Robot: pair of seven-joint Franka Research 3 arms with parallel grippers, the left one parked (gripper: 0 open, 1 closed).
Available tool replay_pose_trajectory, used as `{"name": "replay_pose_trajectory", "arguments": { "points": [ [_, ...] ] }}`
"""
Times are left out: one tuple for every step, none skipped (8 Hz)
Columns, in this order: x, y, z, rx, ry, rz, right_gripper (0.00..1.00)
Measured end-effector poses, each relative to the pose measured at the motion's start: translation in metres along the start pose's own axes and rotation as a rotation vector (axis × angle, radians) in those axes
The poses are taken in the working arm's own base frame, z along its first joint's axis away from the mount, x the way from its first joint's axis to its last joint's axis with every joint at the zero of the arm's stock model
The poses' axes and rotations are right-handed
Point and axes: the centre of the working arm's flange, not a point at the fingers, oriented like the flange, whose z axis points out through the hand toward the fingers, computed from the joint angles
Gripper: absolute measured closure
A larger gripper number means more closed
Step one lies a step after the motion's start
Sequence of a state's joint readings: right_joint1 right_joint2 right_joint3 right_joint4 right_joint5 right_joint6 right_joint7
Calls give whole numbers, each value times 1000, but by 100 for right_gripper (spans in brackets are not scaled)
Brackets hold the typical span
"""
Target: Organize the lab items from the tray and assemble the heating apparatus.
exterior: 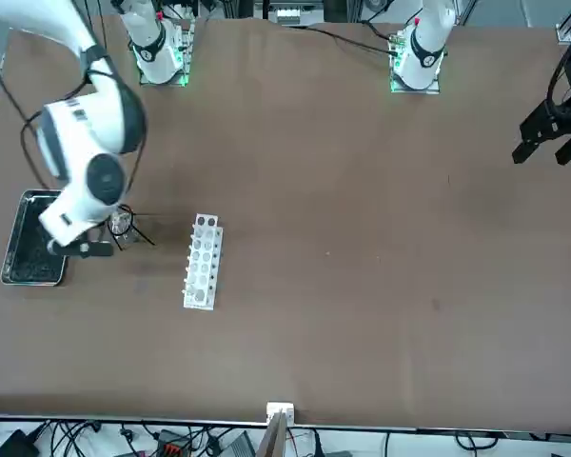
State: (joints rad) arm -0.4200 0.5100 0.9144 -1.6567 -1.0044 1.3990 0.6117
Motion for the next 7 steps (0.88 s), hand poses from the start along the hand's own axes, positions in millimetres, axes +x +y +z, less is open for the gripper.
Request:
{"name": "replay_pose_trajectory", "arguments": {
  "points": [
    [-7, -22, -8, -18, 1, 13, 98],
    [-12, -40, -12, -45, 5, 21, 98],
    [-18, -54, -14, -107, 19, 35, 98],
    [-24, -71, -14, -191, 44, 43, 98],
    [-30, -90, -13, -275, 66, 40, 98],
    [-35, -111, -11, -356, 83, 24, 98],
    [-39, -134, -3, -431, 94, 11, 98]
  ]
}}
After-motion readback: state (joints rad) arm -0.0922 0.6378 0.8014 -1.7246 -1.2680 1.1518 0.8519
